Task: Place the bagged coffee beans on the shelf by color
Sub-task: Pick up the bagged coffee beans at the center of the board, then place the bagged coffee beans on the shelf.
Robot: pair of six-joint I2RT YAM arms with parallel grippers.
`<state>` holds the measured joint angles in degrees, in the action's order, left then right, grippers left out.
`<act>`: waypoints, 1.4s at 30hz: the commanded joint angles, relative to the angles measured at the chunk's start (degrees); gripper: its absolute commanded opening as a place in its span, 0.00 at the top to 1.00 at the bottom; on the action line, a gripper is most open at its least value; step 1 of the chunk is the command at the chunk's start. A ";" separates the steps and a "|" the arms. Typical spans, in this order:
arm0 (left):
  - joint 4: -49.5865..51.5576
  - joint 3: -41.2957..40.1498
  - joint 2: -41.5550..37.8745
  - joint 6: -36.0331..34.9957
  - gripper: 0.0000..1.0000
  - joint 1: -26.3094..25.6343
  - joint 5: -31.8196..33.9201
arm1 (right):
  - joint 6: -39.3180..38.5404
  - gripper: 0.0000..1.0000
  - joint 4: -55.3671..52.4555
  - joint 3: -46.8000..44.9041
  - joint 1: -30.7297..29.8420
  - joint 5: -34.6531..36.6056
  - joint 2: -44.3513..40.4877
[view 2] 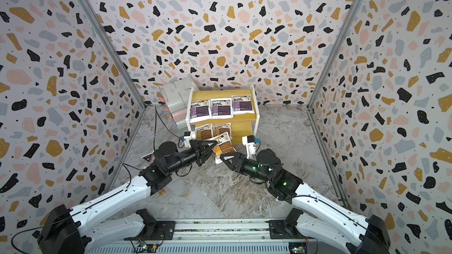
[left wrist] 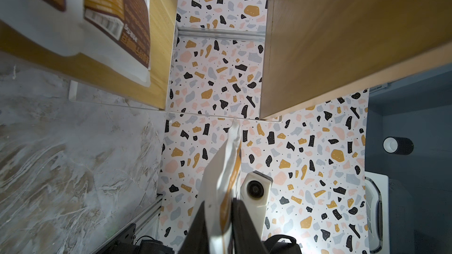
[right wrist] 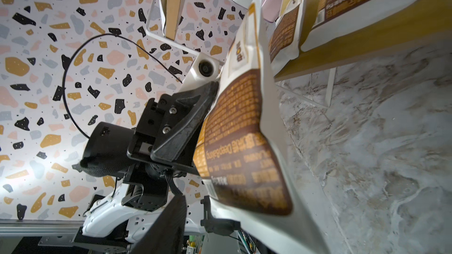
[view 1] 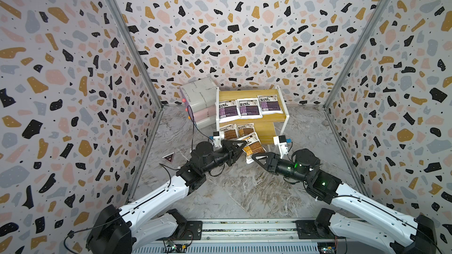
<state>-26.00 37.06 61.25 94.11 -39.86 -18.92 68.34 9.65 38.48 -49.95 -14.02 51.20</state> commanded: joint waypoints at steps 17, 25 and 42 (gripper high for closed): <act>-0.01 -3.68 -4.01 -0.49 0.46 0.74 -2.03 | -2.38 1.00 -6.09 0.98 -0.20 9.45 -4.73; 14.17 -3.15 -12.24 -6.47 0.35 4.39 -2.74 | -4.52 1.00 -10.22 1.95 0.82 14.30 -6.85; 45.59 0.19 -28.10 -21.55 0.32 14.46 -9.80 | -11.15 1.00 2.92 3.94 1.06 34.44 1.67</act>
<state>16.40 35.62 33.76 76.23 -26.30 -26.37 59.75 7.27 39.94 -49.10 14.90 52.12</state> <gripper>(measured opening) 0.685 0.037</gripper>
